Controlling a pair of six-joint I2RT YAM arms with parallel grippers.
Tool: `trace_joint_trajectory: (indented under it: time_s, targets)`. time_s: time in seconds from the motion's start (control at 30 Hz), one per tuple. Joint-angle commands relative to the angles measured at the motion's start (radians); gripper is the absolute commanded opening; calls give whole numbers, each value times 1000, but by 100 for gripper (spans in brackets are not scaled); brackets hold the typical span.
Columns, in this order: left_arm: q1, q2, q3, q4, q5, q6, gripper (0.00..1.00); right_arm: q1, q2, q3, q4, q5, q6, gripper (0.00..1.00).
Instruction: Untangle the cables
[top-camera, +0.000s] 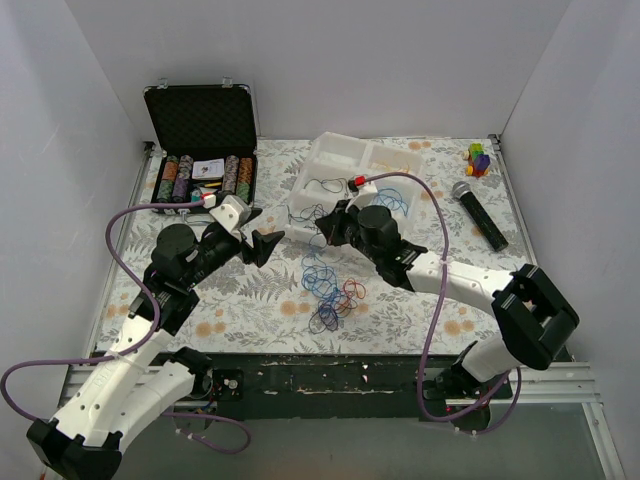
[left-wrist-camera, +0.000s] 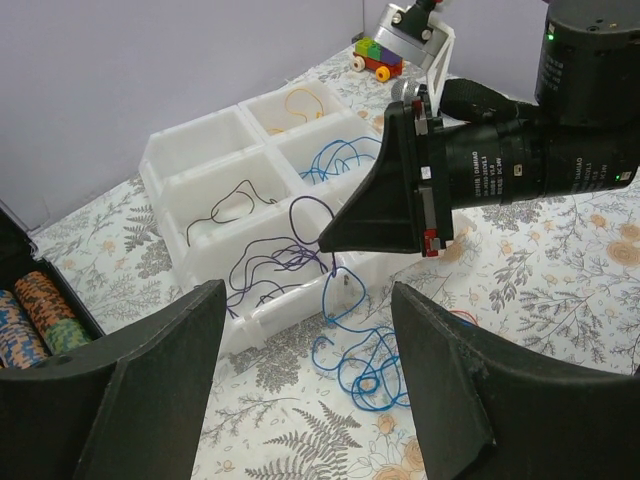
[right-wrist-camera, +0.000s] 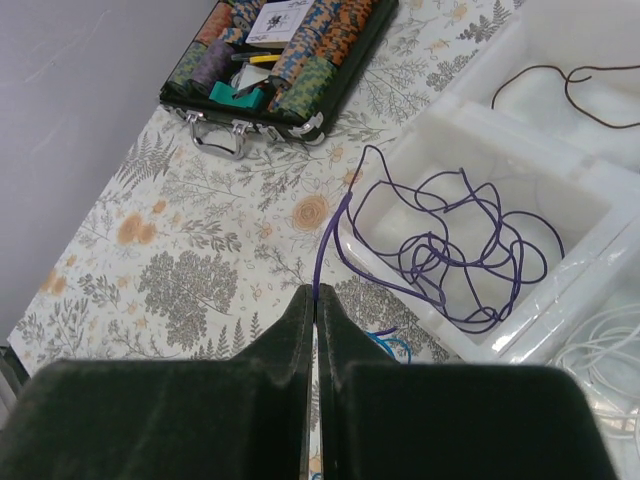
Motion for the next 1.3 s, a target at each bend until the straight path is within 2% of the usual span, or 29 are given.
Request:
trace_joint_trajectory:
  time_s: [0.0,0.2,0.3,0.47,0.63,0.77,0.83,0.93,1.17,1.27]
  targets:
    - [2,-16,11,-1,7,4,66,-8,44,81,38,1,-51,1]
    - [2,-27,5,-16,-3,16,66,-48,125,182,46,-34,-48,1]
    - [2,-30,-44,-7,34,35,67,-53,125,206,43,-59,-31,1]
    - [2,-1,-247,176,17,-34,70,-50,55,147,61,-105,24,1]
    - [2,129,-359,405,132,-167,75,-36,-52,55,73,-140,62,1]
    - [5,306,-359,571,148,-278,78,-31,-121,8,70,-158,85,1]
    - [2,349,-371,666,201,-312,79,-30,-143,-3,63,-164,96,1]
    - [-7,421,-345,689,223,-361,80,-28,-165,-12,50,-169,104,1]
    - [-8,562,-265,737,82,-393,79,-28,-194,-18,35,-217,131,1]
    - [-8,599,-229,743,66,-379,78,-27,-207,-32,35,-217,144,1]
